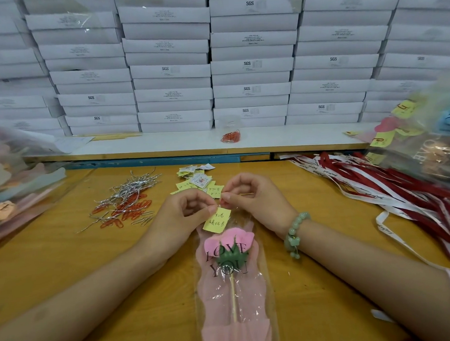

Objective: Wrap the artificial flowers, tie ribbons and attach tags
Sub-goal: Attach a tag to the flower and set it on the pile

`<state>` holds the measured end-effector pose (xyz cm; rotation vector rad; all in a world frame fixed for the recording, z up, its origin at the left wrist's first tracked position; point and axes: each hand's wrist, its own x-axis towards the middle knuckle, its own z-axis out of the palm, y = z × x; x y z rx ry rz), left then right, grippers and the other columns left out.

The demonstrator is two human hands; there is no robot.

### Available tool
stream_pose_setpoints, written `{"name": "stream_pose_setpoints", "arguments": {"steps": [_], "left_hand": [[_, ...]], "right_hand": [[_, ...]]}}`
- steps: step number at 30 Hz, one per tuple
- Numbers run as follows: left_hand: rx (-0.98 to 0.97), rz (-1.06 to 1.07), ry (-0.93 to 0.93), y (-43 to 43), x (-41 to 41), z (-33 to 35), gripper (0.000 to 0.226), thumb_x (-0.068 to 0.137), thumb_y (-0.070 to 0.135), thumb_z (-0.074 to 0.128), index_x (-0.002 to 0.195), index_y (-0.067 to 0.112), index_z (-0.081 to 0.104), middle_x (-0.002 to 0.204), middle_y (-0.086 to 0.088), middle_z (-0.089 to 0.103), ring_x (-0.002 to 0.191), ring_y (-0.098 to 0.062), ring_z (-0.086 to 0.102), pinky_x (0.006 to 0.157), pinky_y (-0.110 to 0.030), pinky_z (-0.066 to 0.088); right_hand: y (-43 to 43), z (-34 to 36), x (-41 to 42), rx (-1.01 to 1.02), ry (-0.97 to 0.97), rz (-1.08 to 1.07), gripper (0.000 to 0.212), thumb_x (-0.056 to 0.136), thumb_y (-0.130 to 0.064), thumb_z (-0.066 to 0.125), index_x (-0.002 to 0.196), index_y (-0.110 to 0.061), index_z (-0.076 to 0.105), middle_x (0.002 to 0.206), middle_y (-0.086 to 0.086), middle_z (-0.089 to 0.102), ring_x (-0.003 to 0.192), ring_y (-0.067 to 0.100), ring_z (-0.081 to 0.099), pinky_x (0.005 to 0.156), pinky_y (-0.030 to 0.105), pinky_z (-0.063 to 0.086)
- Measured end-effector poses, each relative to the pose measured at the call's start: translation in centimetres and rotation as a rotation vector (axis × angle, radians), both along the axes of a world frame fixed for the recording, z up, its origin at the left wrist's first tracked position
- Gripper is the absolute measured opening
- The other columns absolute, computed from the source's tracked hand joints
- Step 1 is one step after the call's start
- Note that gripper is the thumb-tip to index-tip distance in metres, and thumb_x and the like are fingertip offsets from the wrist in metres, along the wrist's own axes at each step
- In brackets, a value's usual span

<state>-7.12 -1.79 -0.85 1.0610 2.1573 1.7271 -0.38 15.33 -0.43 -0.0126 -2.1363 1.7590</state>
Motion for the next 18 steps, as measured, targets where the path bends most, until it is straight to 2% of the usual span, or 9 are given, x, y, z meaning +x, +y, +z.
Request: {"name": "stream_pose_setpoints", "arguments": {"steps": [4,9,12,18], "left_hand": [[-0.015,0.023,0.001,0.11,0.0,-0.03,0.003,0.088,0.01,0.067,0.087,0.012,0.069,0.068,0.004,0.066,0.062,-0.004,0.061,0.056,-0.012,0.048],[-0.041,0.05,0.054,0.21,-0.06,-0.09,0.003,0.09,0.011,0.065,0.088,0.011,0.066,0.059,0.01,0.058,0.057,0.0,0.054,0.057,-0.011,0.046],[-0.05,0.044,0.079,0.2,0.06,-0.02,0.004,0.091,0.01,0.064,0.087,0.01,0.066,0.062,0.007,0.058,0.058,0.0,0.055,0.058,-0.012,0.047],[-0.045,0.054,0.068,0.15,0.12,0.03,0.003,0.09,0.011,0.065,0.088,0.013,0.067,0.07,0.003,0.064,0.066,-0.004,0.061,0.063,-0.014,0.05]], "right_hand": [[-0.06,0.05,0.09,-0.023,0.002,0.013,0.006,0.085,-0.009,0.07,0.088,-0.012,0.067,0.081,0.009,0.075,0.079,0.022,0.072,0.081,0.038,0.059],[-0.2,0.33,0.33,-0.018,0.019,0.007,0.005,0.086,-0.009,0.07,0.088,-0.012,0.067,0.08,0.007,0.075,0.077,0.018,0.072,0.072,0.025,0.057],[-0.25,0.45,0.45,-0.025,0.029,0.005,0.006,0.085,-0.008,0.07,0.088,-0.012,0.067,0.078,0.007,0.075,0.074,0.016,0.072,0.068,0.022,0.055],[-0.28,0.4,0.48,0.008,0.036,-0.012,0.007,0.084,-0.008,0.071,0.089,-0.012,0.067,0.08,0.007,0.075,0.075,0.016,0.072,0.07,0.023,0.056]]}}
